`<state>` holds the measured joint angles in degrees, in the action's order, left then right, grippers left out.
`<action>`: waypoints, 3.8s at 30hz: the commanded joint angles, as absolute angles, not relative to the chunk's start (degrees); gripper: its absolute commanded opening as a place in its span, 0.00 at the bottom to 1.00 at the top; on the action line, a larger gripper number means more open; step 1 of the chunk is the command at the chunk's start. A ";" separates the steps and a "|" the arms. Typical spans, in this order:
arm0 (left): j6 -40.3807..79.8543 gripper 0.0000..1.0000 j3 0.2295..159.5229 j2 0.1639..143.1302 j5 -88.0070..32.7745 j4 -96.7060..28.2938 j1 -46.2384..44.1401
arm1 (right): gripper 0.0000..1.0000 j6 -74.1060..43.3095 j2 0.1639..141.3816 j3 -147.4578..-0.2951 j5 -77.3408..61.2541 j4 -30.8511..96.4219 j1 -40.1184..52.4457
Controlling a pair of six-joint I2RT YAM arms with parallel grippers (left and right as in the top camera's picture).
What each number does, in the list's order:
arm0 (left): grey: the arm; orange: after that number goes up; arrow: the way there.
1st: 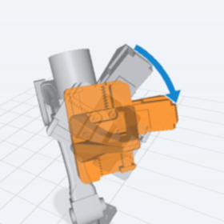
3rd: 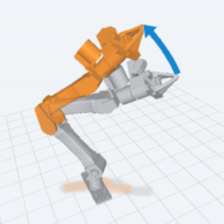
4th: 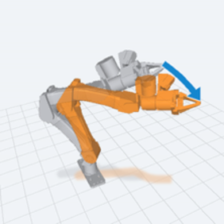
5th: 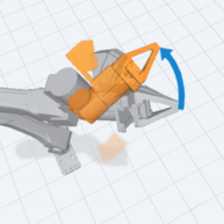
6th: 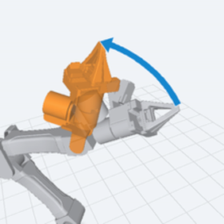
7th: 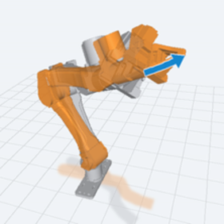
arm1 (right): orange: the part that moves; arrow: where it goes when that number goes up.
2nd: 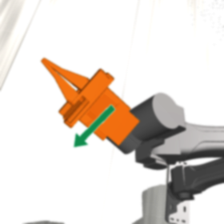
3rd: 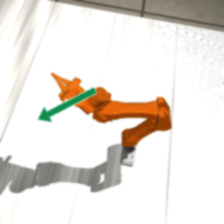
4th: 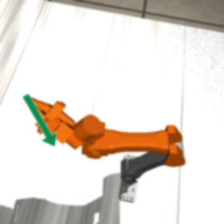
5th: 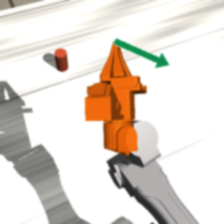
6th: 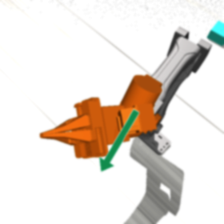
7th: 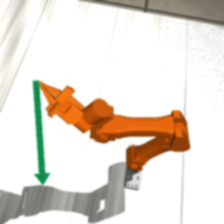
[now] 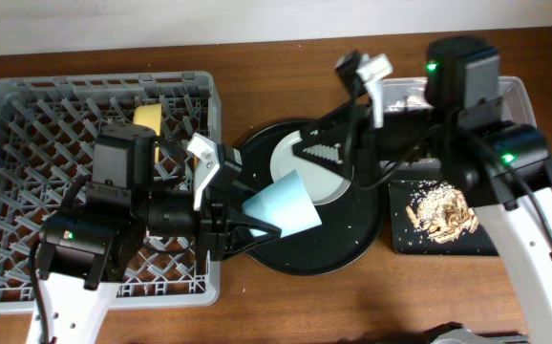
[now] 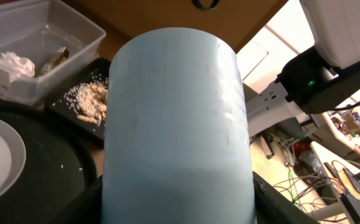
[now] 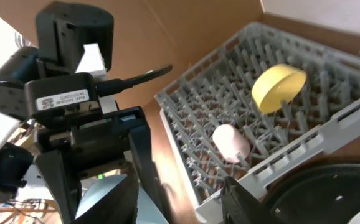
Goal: Sort waste into correct bins and load items into the dishwasher rack
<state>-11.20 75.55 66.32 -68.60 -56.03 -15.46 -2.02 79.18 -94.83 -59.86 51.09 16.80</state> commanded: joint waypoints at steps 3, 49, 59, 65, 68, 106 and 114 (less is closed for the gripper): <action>-10.98 0.52 76.34 66.00 -68.69 -56.23 -15.49 | 0.22 -4.75 78.48 -95.59 -43.68 51.03 27.38; 15.44 0.47 63.11 65.34 -7.92 -63.51 -5.85 | 0.75 -15.97 82.02 -84.42 11.03 75.61 26.87; 15.40 0.47 68.29 75.59 -7.73 -60.07 -5.89 | 0.83 -15.94 82.02 -84.42 11.00 74.85 26.87; 15.40 0.47 68.29 78.04 -7.18 -55.68 -5.89 | 0.83 -15.94 82.02 -84.42 11.00 74.83 26.87; 15.40 0.47 68.29 78.41 -0.01 -54.22 -5.89 | 0.83 -15.94 82.02 -84.42 11.00 74.85 26.87; 16.53 0.16 84.88 95.46 4.64 -43.22 -0.49 | 0.99 -15.97 82.02 -84.42 9.69 74.74 26.94; 17.50 0.16 84.73 99.46 -15.25 -42.44 0.64 | 0.99 -15.97 82.02 -84.42 9.69 74.74 26.94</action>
<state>16.99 84.18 96.75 -5.37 -43.05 0.86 -15.68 82.08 -84.73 9.61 74.78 27.18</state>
